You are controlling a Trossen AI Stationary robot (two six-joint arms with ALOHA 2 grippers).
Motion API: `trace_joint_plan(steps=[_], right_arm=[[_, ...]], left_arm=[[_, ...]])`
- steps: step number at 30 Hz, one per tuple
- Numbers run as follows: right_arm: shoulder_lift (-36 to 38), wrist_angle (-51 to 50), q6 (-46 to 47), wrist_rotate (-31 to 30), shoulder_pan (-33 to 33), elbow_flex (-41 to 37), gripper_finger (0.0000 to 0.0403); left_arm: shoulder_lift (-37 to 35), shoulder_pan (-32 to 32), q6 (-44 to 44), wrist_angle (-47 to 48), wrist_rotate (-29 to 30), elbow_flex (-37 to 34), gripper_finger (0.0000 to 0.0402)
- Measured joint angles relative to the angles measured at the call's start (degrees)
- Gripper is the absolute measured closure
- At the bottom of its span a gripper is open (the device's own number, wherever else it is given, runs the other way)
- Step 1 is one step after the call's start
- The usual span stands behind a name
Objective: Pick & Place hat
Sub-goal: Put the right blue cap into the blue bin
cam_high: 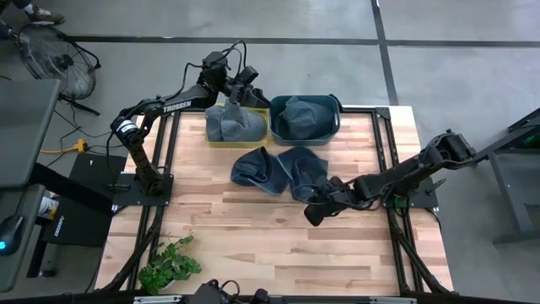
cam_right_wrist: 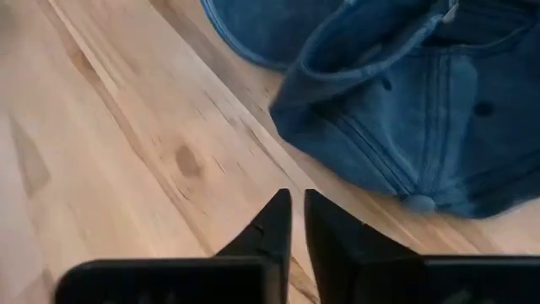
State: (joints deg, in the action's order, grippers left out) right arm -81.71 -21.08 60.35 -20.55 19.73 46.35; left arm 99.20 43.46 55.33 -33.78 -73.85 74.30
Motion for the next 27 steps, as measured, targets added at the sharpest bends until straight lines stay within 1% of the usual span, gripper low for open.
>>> trace_joint_plan(steps=[3, 8, 12, 15, 19, 23, 27], right_arm=[[0.0, 3.1, 0.9, -0.6, 0.0, -1.1, 0.0335], [0.0, 11.9, -1.5, -2.1, 0.0, -4.6, 0.0255], [0.0, 16.6, -2.3, -5.4, -0.2, -7.2, 0.019], [0.0, 19.5, -4.6, -7.0, -0.2, -8.7, 0.0153], [0.0, 22.0, -9.7, -8.6, -0.3, -9.6, 0.0128], [-0.4, 23.3, -13.6, -9.3, -1.5, -9.8, 0.0124], [-2.5, 26.3, -14.3, -8.6, -3.4, -9.8, 0.0124]], left_arm=[[0.0, 0.0, 0.0, 1.0, -0.6, 0.0, 0.0108], [0.0, 0.0, 0.0, 1.0, -0.7, 0.0, 0.0108], [0.0, 0.0, 0.0, 1.0, -1.1, 0.0, 0.0108], [0.0, 0.0, 0.0, 1.0, -1.1, 0.0, 0.0108], [0.0, 0.0, 0.0, 1.0, -1.1, 0.0, 0.0108], [0.0, 0.0, 0.0, 1.0, -1.1, 0.0, 0.0108], [0.0, 0.0, 0.0, 1.0, -1.1, 0.0, 0.0108]])
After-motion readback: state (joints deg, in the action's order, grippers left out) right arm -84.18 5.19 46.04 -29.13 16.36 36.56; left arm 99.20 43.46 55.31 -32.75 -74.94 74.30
